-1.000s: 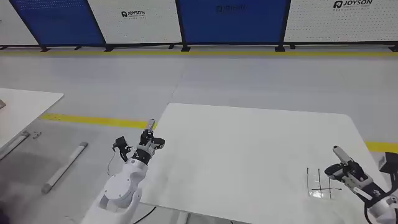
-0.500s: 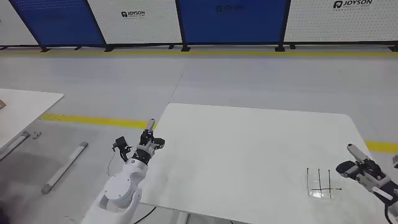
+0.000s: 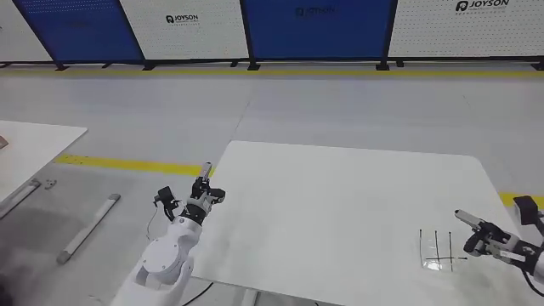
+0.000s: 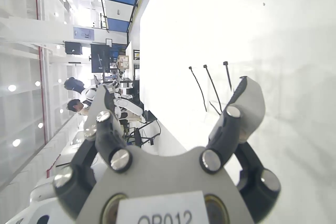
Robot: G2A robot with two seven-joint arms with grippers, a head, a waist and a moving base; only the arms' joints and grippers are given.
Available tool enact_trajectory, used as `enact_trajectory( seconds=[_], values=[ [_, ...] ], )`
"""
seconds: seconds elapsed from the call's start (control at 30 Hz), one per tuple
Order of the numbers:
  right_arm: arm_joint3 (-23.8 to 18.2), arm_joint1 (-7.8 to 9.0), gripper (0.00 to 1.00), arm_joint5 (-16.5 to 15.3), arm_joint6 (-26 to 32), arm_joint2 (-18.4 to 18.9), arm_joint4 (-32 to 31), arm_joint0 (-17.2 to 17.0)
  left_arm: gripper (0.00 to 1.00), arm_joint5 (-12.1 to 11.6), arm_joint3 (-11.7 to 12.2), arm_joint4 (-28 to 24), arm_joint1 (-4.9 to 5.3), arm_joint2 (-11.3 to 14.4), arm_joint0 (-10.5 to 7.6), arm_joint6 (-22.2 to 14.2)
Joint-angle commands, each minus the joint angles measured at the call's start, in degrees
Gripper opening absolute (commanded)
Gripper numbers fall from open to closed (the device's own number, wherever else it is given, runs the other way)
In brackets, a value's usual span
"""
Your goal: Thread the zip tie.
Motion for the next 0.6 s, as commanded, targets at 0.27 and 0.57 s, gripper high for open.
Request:
enact_trajectory(
  seconds=[0.27, 0.57],
  values=[
    [0.0, -0.01, 1.0, 0.0, 0.0, 0.1, 0.1, 0.0, 1.0, 0.0, 0.0, 0.0, 0.0, 0.0, 0.0, 0.0],
    [0.8, 1.39, 1.0, -8.0, 5.7, 6.9, 4.4, -3.9, 1.0, 0.0, 0.0, 0.0, 0.0, 0.0, 0.0, 0.0]
  ],
)
